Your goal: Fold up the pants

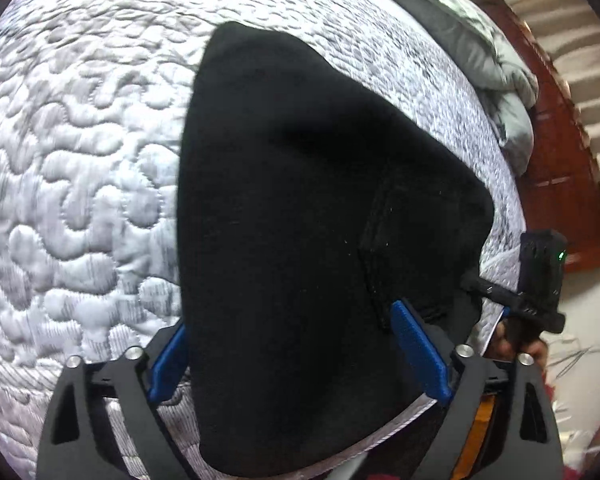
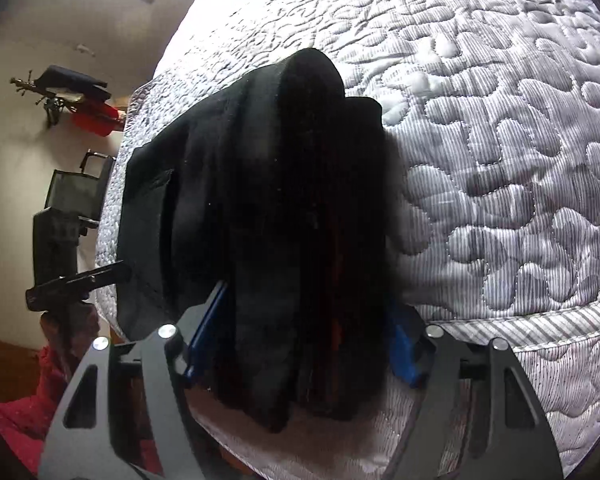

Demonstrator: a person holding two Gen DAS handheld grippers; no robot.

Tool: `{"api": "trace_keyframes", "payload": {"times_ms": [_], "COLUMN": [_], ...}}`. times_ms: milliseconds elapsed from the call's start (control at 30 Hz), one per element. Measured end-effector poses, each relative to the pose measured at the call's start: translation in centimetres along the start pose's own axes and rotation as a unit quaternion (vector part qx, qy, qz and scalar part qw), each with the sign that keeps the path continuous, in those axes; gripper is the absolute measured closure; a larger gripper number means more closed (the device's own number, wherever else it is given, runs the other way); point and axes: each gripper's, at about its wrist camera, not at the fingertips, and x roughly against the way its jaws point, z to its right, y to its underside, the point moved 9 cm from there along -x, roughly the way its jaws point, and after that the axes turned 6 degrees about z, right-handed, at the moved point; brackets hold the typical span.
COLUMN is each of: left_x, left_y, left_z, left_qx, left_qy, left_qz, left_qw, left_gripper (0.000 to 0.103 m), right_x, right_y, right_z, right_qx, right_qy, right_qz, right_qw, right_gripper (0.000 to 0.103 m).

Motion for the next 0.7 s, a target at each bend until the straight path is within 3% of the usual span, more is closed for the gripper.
{"api": "trace_keyframes", "payload": {"times_ms": [33,67,133,233,367,467,700], "left_x": [0.3,0.4,0.8,1.9,3.3,4.4,6.5], "left_y": [0.0,0.2,0.3,0.0,-0.6,-1.5,-5.8], "left_z": [-0.6,-1.0,-1.1,-0.8,-0.1,0.8,2.5], "left_qx": [0.005,0.006,0.006,0.011,0.016,0.028,0.012], "left_qy": [-0.011,-0.023,-0.021,-0.007,0.010,0.037,0.040], "left_qz": [0.004,0.006,0.014,0.027,0.050,0.068,0.127], "left_qw": [0.9999,0.9997,0.9997,0.9995,0.9985,0.9966,0.9910], "left_gripper": [0.030,0.035,0.052,0.070,0.073,0.074,0.074], "right_x": [0.1,0.2,0.8,1.5,2.7,3.9,5.1], "right_y": [-0.1,-0.1,-0.3,-0.5,-1.3,-2.5,-9.5], "right_z": [-0.3,-0.4,-0.3,-0.7,-2.0,-2.7,-4.8], "right_qx": [0.010,0.011,0.009,0.015,0.022,0.043,0.082], "right_qy": [-0.002,-0.006,-0.012,-0.009,-0.029,-0.022,-0.010], "right_qz": [0.002,0.005,0.012,0.019,0.038,0.048,0.082], "right_qw": [1.000,1.000,1.000,1.000,0.999,0.998,0.993], "right_gripper": [0.049,0.053,0.063,0.069,0.072,0.072,0.073]}}
